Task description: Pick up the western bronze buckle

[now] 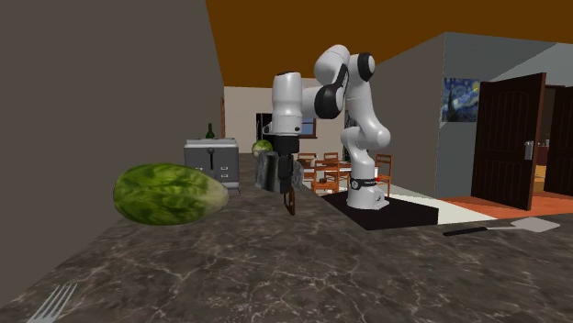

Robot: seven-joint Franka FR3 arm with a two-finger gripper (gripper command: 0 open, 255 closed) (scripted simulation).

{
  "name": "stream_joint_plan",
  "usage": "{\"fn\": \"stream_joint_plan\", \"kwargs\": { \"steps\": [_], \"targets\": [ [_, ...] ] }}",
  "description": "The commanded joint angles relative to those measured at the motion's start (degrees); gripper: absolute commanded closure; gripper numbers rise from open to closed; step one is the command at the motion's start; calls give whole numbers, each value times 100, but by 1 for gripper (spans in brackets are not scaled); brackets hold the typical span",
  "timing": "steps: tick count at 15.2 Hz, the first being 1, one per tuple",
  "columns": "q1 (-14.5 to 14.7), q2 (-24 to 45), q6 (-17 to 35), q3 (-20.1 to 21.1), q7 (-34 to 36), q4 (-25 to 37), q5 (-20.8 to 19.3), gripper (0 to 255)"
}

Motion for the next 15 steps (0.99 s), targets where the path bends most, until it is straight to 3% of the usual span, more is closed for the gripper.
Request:
{"fn": "stream_joint_plan", "kwargs": {
  "steps": [1, 2, 11, 15],
  "targets": [
    [1, 41, 34, -8, 2, 9, -15, 0],
    [-3, 36, 31, -9, -4, 9, -12, 255],
    [1, 41, 34, -8, 2, 10, -15, 255],
    [-18, -123, -235, 15, -41, 123, 54, 255]
  ]
}}
